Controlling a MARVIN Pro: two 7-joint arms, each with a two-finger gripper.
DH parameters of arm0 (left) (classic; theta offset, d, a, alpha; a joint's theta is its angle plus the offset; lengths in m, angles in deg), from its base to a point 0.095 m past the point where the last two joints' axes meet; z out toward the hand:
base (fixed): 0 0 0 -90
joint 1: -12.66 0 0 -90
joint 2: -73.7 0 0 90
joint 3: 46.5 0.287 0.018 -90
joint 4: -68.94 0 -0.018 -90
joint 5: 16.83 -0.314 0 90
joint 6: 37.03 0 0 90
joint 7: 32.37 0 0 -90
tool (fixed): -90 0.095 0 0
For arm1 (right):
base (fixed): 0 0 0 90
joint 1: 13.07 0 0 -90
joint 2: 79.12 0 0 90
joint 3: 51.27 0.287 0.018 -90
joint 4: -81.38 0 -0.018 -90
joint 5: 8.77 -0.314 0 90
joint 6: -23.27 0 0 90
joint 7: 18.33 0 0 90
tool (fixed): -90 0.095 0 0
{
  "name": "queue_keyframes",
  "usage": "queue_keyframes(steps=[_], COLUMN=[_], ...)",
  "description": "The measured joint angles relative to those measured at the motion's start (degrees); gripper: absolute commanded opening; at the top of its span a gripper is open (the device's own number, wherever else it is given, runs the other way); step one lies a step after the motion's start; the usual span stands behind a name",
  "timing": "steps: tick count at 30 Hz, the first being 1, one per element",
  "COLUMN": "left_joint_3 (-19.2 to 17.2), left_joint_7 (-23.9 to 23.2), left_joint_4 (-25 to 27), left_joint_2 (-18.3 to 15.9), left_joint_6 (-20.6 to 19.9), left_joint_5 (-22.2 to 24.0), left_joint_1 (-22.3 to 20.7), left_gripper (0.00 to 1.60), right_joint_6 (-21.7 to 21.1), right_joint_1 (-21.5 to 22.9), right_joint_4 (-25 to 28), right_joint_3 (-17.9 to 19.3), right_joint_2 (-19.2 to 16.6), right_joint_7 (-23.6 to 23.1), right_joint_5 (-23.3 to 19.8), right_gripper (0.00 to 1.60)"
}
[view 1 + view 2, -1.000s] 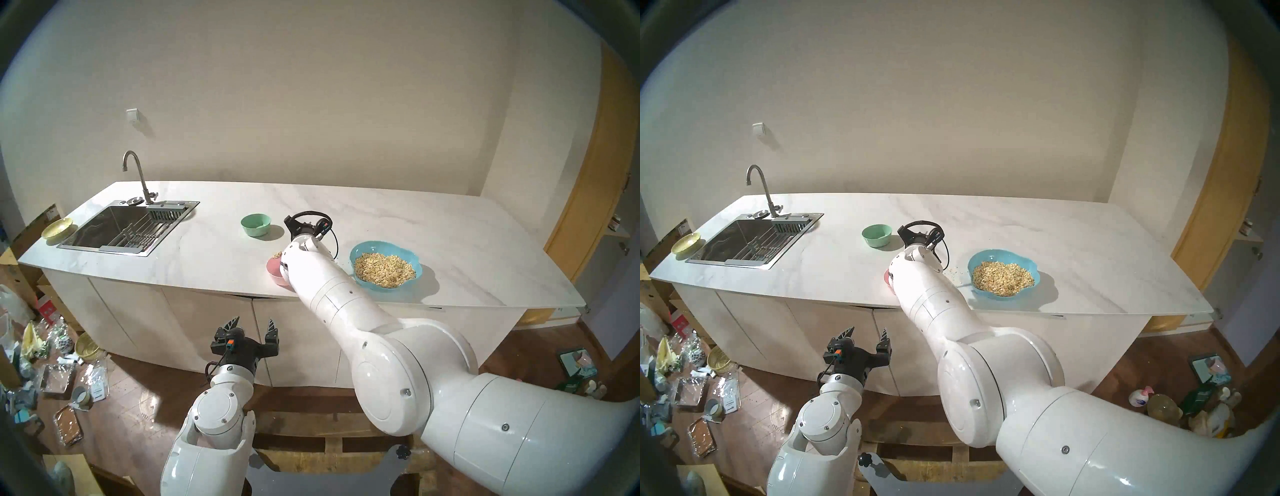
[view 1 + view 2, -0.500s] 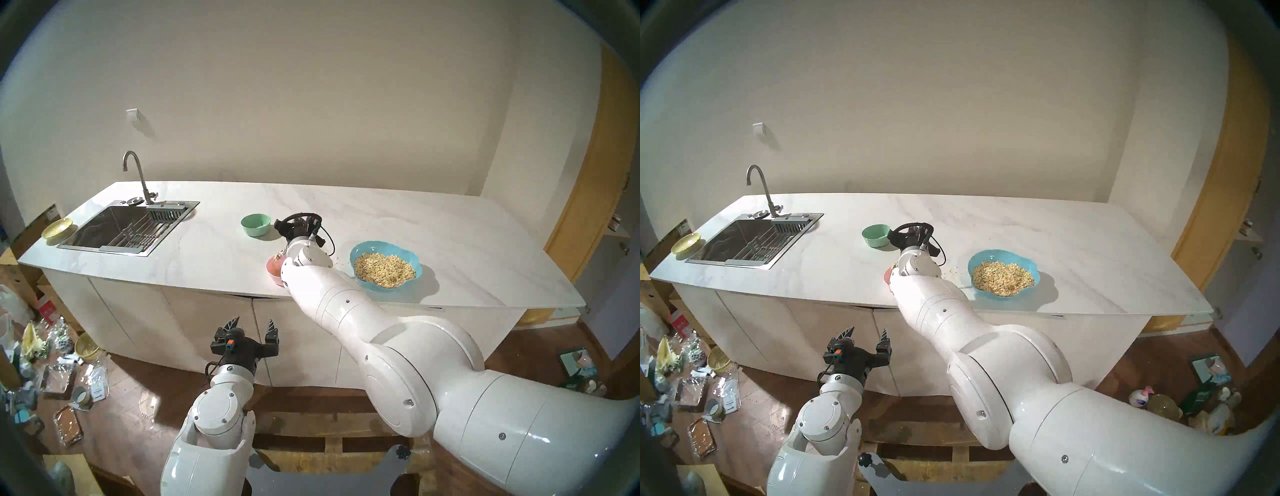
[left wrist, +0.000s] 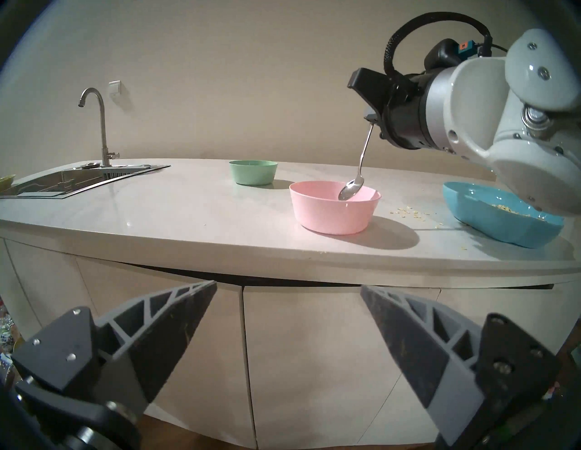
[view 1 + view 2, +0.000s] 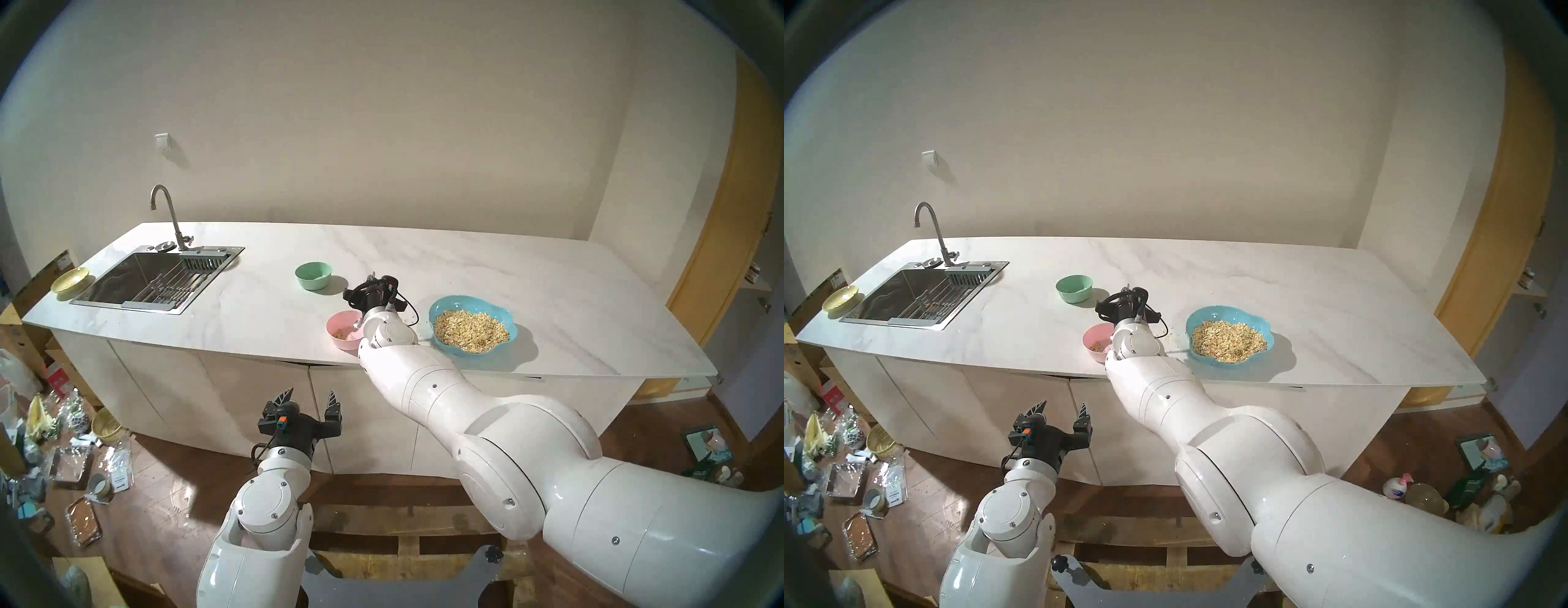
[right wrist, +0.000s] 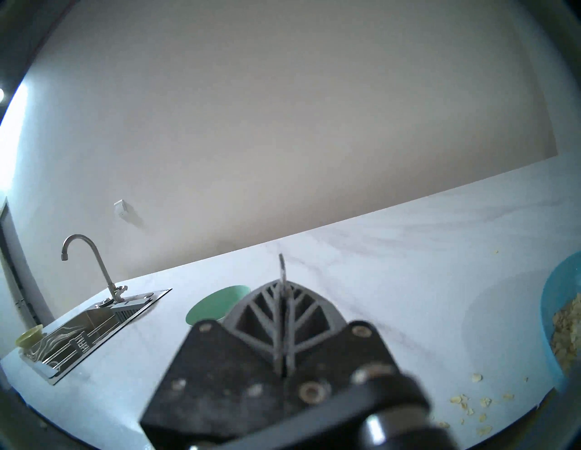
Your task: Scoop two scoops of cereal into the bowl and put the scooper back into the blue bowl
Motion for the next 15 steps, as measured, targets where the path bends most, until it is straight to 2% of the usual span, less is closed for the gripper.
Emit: queue_keyframes(steps=[6,11,15], left_joint_3=[0.0,0.0,0.0], left_joint_7=[0.0,0.0,0.0], left_joint_4=[0.0,-0.1,-0.1], left_joint_2=[0.0,0.0,0.0], left_joint_6=[0.0,0.0,0.0], left_joint_5=[0.0,0.0,0.0], left_joint_1=[0.0,0.0,0.0], left_gripper=[1.6,1.6,1.6], right_joint_6=[-0.3,-1.6,-2.3], right_joint_1=[0.3,1.0,1.8], right_joint_4=[0.6,1.9,3.4], right_joint_3=[0.6,6.5,10.9], right_joint_2=[0.4,0.3,-3.1], right_joint_7=[0.0,0.0,0.1], right_joint_5=[-0.4,-7.0,-9.1], right_gripper=[0.0,0.0,0.0])
